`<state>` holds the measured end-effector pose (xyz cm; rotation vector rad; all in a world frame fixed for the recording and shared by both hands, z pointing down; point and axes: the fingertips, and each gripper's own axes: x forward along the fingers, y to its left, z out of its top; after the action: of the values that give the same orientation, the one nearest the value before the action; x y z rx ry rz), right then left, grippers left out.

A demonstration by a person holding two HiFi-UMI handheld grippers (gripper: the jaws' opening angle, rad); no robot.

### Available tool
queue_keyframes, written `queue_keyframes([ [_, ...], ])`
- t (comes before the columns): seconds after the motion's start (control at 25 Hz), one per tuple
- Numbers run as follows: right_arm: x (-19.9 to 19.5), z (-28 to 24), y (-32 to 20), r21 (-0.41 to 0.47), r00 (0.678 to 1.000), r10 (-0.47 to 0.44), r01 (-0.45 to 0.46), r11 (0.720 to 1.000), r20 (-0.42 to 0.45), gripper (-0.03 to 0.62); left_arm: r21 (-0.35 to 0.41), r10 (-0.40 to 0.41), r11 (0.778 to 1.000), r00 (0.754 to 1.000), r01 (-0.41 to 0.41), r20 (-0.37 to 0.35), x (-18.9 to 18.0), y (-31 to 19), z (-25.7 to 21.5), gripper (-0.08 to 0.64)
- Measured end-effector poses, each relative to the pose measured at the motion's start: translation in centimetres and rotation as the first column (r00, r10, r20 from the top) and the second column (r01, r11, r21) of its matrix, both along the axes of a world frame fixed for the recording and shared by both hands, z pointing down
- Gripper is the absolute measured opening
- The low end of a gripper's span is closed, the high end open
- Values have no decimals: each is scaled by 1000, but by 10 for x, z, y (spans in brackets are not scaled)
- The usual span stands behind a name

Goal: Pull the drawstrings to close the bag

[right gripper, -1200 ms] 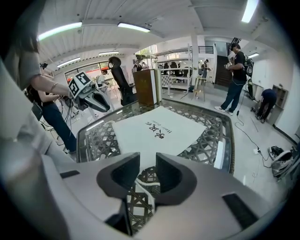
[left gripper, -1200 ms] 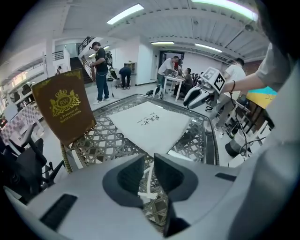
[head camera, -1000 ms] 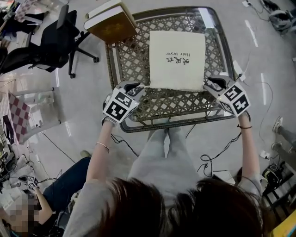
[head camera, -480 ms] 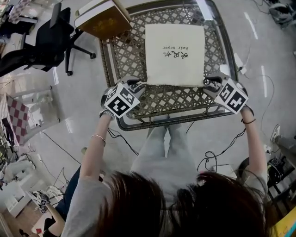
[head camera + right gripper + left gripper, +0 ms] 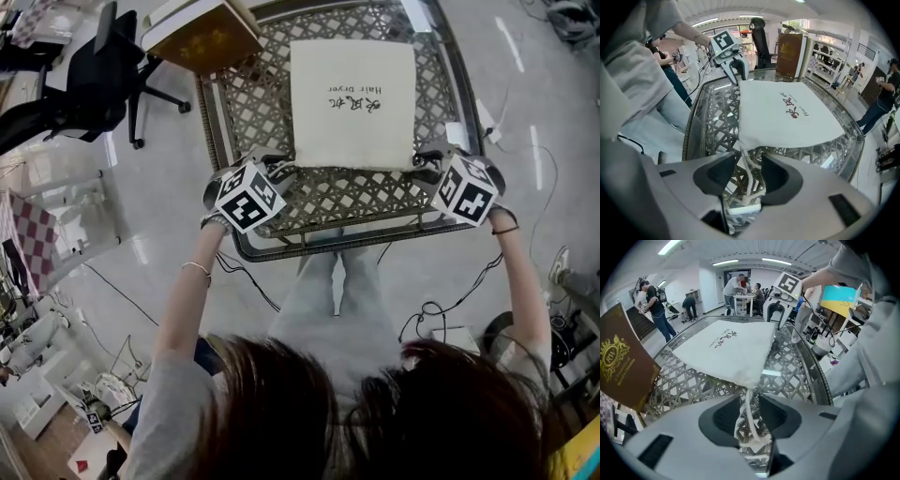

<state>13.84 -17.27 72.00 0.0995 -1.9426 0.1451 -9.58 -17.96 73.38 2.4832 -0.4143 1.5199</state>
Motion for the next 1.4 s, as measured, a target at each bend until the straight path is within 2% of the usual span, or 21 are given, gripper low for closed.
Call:
queue_keyframes([
  [0.28,1,6,1,-12,1000,-12,12,1000,-24,186,12,21,1000,1000,-21,14,-2,-2,6,132],
  [0.56,5,8,-1,10,999,-22,23,1000,-41,109,18,37,999,999,-38,24,0,-2,10,94],
  [0.96,6,10,1,13,998,-33,34,999,-62,39,-22,-6,1000,1000,6,-8,0,1,11,63],
  [1.12,6,10,2,17,997,-43,44,999,-71,32,-52,-52,997,998,51,-25,0,1,12,52],
  [1.4,7,8,2,6,997,-30,30,1000,-66,29,-76,-58,996,998,56,-25,1,3,12,37],
])
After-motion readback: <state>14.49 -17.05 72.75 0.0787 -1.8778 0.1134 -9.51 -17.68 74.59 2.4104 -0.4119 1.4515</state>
